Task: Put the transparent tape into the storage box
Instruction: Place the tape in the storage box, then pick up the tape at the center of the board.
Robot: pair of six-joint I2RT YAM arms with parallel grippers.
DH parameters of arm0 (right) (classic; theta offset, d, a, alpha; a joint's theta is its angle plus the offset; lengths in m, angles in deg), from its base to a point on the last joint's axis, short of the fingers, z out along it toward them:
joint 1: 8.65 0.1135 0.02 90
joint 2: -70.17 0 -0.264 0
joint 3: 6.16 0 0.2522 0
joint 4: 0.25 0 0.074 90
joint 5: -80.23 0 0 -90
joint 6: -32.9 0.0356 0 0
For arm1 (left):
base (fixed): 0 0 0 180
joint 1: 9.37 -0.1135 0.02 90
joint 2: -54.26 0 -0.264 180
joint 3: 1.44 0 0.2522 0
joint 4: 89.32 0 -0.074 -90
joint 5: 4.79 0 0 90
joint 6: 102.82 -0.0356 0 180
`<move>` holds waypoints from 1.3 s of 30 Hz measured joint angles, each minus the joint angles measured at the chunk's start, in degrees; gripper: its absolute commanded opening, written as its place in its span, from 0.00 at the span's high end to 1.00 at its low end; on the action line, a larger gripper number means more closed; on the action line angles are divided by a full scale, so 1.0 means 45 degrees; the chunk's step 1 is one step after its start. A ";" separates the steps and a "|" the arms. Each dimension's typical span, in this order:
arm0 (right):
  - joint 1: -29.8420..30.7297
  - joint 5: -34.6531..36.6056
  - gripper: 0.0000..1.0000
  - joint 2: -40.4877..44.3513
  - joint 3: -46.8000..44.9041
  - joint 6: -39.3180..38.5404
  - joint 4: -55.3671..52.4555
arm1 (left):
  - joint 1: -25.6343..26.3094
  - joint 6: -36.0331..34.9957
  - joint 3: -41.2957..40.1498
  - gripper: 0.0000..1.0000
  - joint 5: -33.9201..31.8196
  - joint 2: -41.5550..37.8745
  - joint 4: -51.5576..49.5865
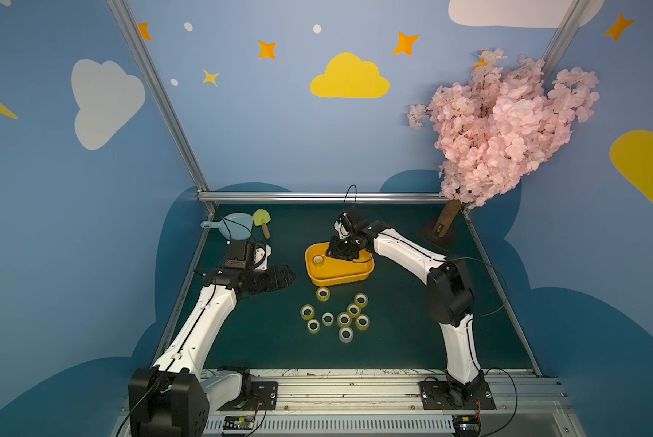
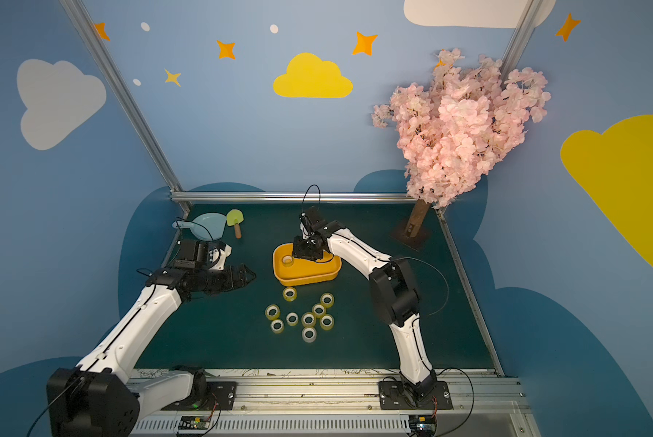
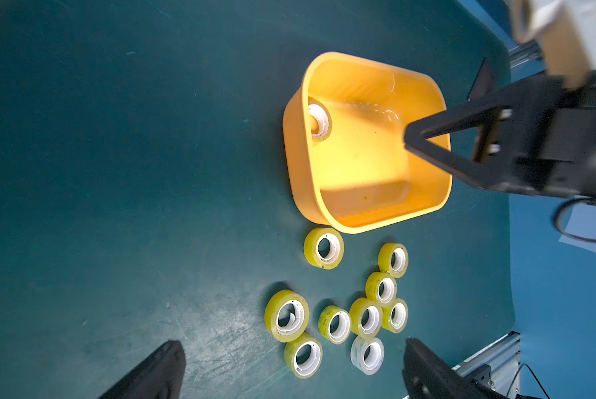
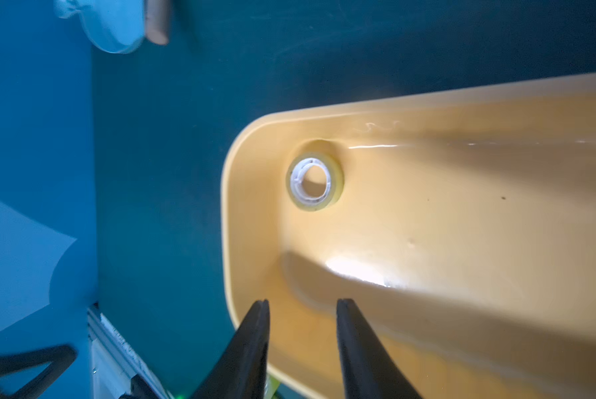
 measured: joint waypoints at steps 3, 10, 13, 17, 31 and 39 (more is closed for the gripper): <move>0.0000 0.0141 0.64 0.1719 -0.1350 -0.0238 0.0092 | 0.0010 0.0019 -0.0005 0.00 0.0325 0.0277 0.0068; 0.0049 0.0481 0.63 0.4988 -0.4566 -0.0855 0.0049 | 0.0083 0.0180 -0.0005 0.00 0.1137 0.0539 0.0335; 0.0078 0.0767 0.63 0.6227 -0.5843 -0.1122 -0.0136 | 0.0097 0.0199 -0.0005 0.00 0.1224 0.0525 0.0408; 0.0083 0.0787 0.61 0.8072 -0.7451 -0.1666 -0.0301 | 0.0097 0.0199 -0.0015 0.00 0.1214 0.0471 0.0500; 0.0083 0.0947 0.40 1.2347 -1.2560 -0.2001 -0.0146 | 0.0330 0.0248 -0.0029 0.00 0.1054 0.0568 0.0549; 0.0083 0.1166 0.34 1.2541 -1.3216 -0.1797 -0.0010 | 0.0374 0.0068 0.0894 0.00 0.0743 0.1404 0.0044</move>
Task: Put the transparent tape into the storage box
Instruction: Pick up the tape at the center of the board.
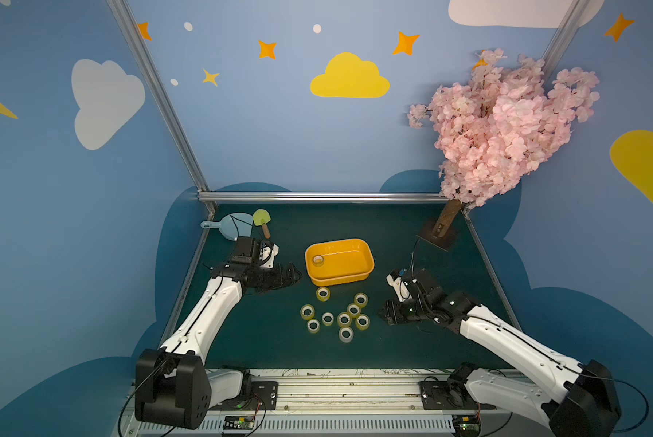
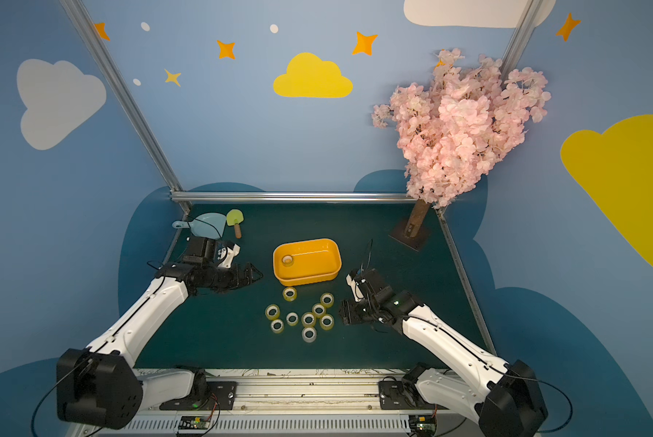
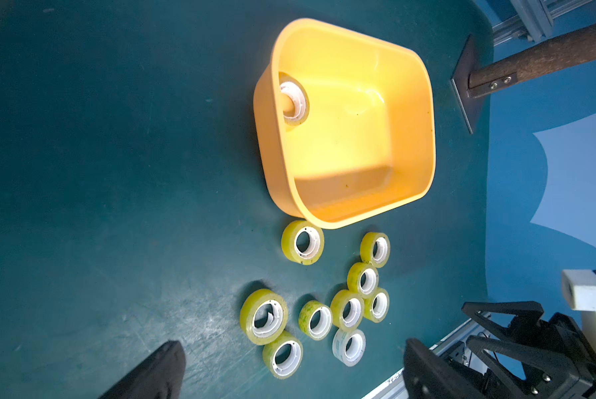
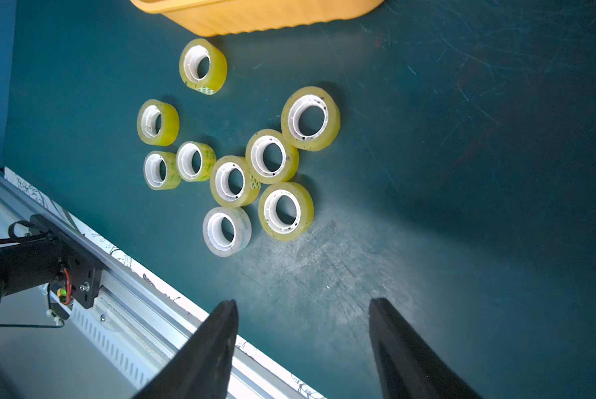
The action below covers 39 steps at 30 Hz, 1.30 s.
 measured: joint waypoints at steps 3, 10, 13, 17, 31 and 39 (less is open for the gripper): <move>0.0000 0.0112 0.36 -0.0189 -0.0189 0.0131 0.0151 | 0.0010 -0.0413 0.1462 0.00 -0.0393 0.1005 -0.0141; 0.0000 -0.0015 0.41 -0.1433 -0.0651 0.0136 0.0447 | -0.0049 -0.0763 0.2793 0.00 -0.0379 0.3055 -0.0248; 0.0000 -0.0112 0.43 -0.1938 -0.0821 0.0180 0.0636 | -0.0053 -0.0709 0.2511 0.00 -0.0024 0.3385 -0.0374; 0.0019 -0.0379 0.43 -0.2424 -0.0850 0.0330 0.1049 | -0.0039 -0.0680 0.2229 0.00 0.0000 0.3186 -0.0491; 0.0102 -0.0646 0.48 -0.4163 0.0087 0.0481 0.1622 | -0.0039 -0.0680 0.2166 0.00 -0.0355 0.2744 -0.0515; 0.0515 -0.0646 0.50 -0.5469 0.0782 0.0665 0.1608 | -0.0034 -0.0680 0.2166 0.00 -0.0447 0.2637 -0.0515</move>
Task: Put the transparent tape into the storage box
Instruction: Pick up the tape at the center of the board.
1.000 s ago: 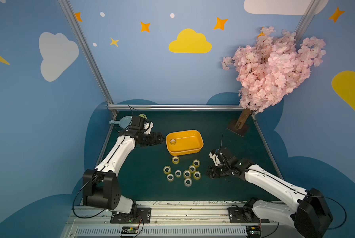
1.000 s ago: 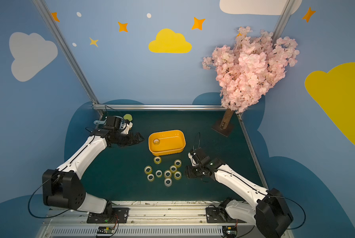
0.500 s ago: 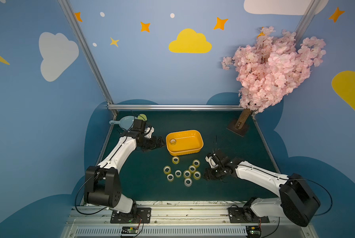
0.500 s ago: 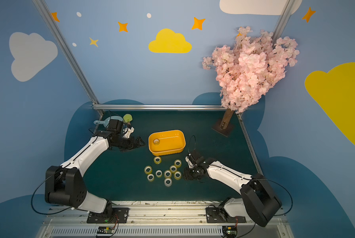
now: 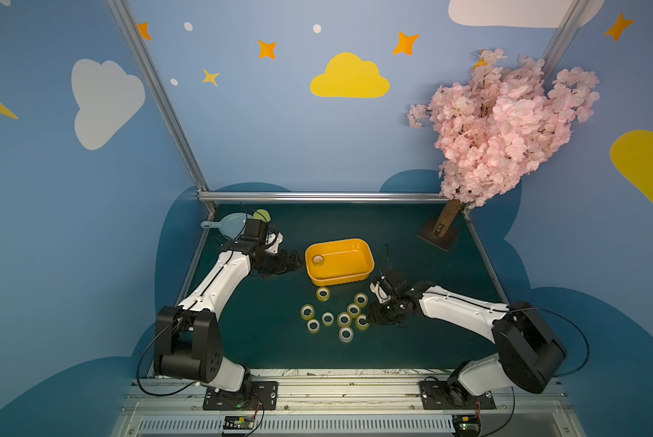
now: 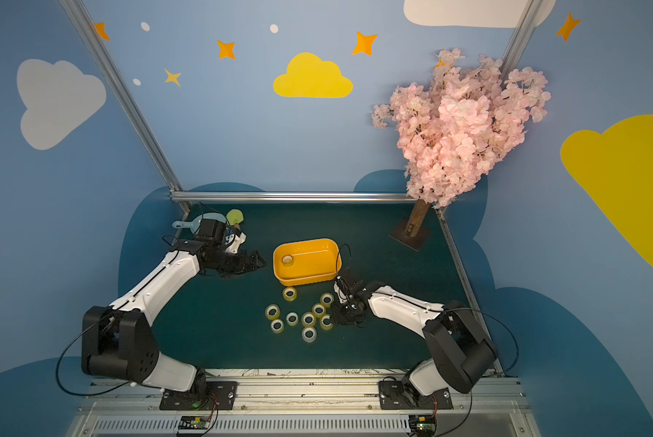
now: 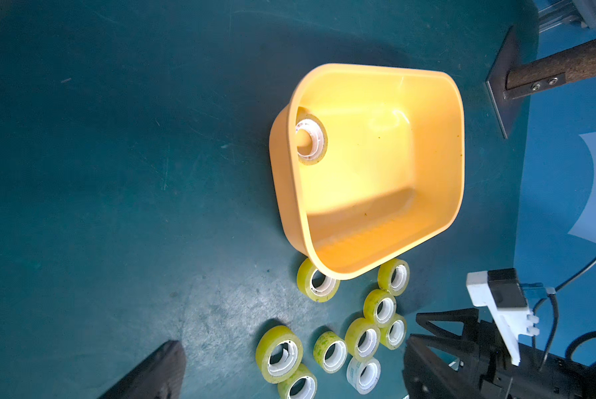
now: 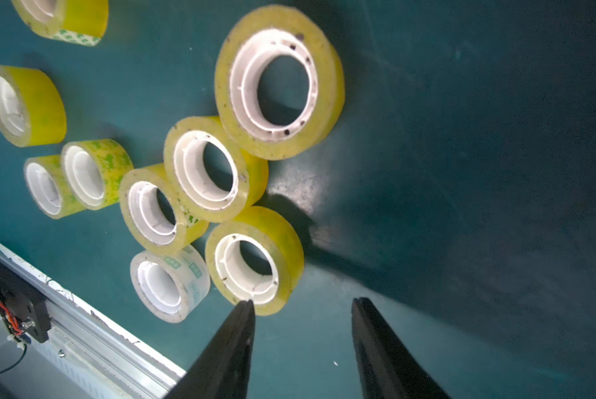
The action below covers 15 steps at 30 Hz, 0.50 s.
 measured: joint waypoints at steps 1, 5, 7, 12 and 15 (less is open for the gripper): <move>0.0068 0.0015 0.50 -0.0223 0.0185 -0.0005 -0.0044 | 0.0005 0.0000 0.0000 0.00 -0.0005 -0.0019 0.0005; 0.0345 0.0267 0.51 -0.0996 0.0903 0.0034 -0.0121 | 0.0010 -0.0005 0.0000 0.00 -0.0044 -0.0083 0.0000; 0.0510 0.0466 0.53 -0.1389 0.1214 0.0053 -0.0194 | 0.0010 -0.0005 0.0000 0.00 -0.0073 -0.0102 0.0005; 0.0777 0.0976 0.54 -0.1904 0.1666 0.0146 -0.0612 | 0.0010 -0.0005 0.0000 0.00 -0.0087 -0.0126 0.0000; 0.0889 0.1175 0.54 -0.1904 0.1685 0.0272 -0.0695 | 0.0010 -0.0005 0.0000 0.00 -0.0083 -0.0146 0.0000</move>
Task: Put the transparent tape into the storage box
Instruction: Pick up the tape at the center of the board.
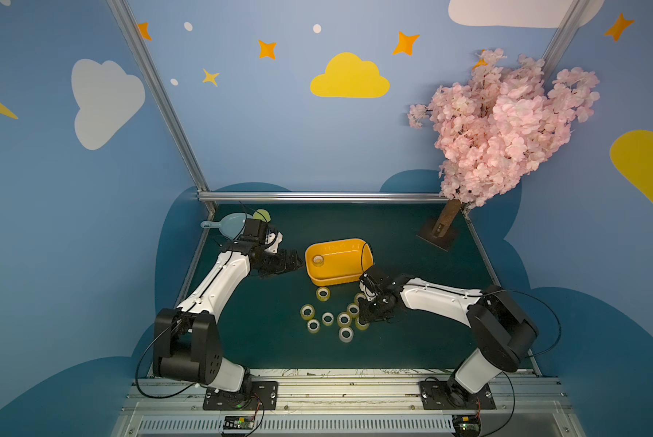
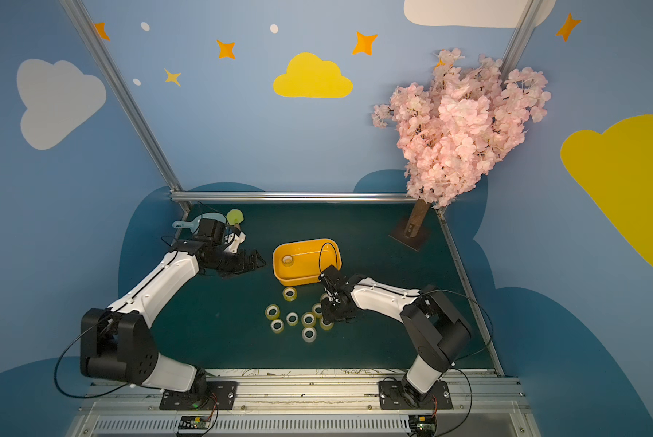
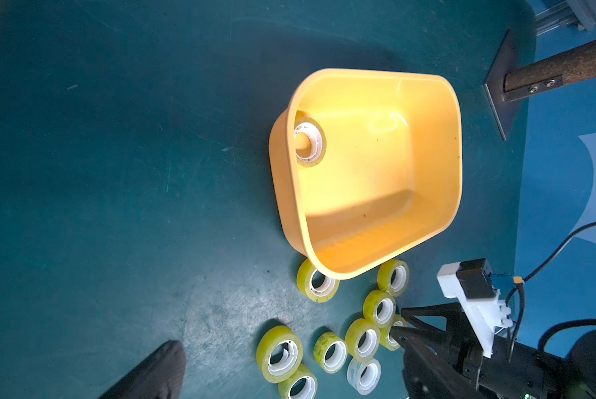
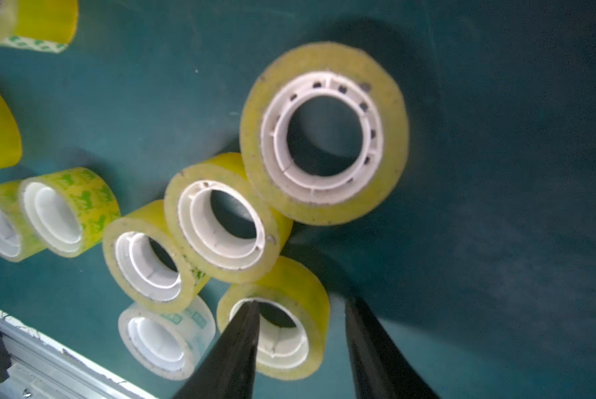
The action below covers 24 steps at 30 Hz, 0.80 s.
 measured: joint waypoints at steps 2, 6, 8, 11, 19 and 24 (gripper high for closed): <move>0.0078 0.0175 0.54 -0.0068 -0.0019 0.0063 -0.0117 | 0.0010 0.0000 0.0000 0.00 -0.0005 -0.0044 0.0005; 0.0180 0.0525 0.55 -0.0097 -0.0029 0.0131 -0.0170 | 0.0019 0.0000 0.0000 0.00 0.0000 -0.0107 0.0000; 0.0223 0.0636 0.54 -0.0039 -0.0087 0.0175 -0.0141 | 0.0019 0.0000 0.0000 0.00 0.0000 -0.0117 0.0000; 0.0238 0.0763 0.54 0.0117 -0.0248 0.0209 -0.0112 | 0.0019 0.0000 0.0000 0.00 0.0000 -0.0131 0.0000; 0.0262 0.1005 0.57 0.0204 -0.0379 0.0287 -0.0126 | 0.0019 0.0000 0.0000 0.00 0.0000 -0.0131 -0.0005; 0.0393 0.1399 0.63 0.0209 -0.0413 0.0398 -0.0214 | 0.0019 0.0000 -0.0005 0.00 0.0000 -0.0131 -0.0010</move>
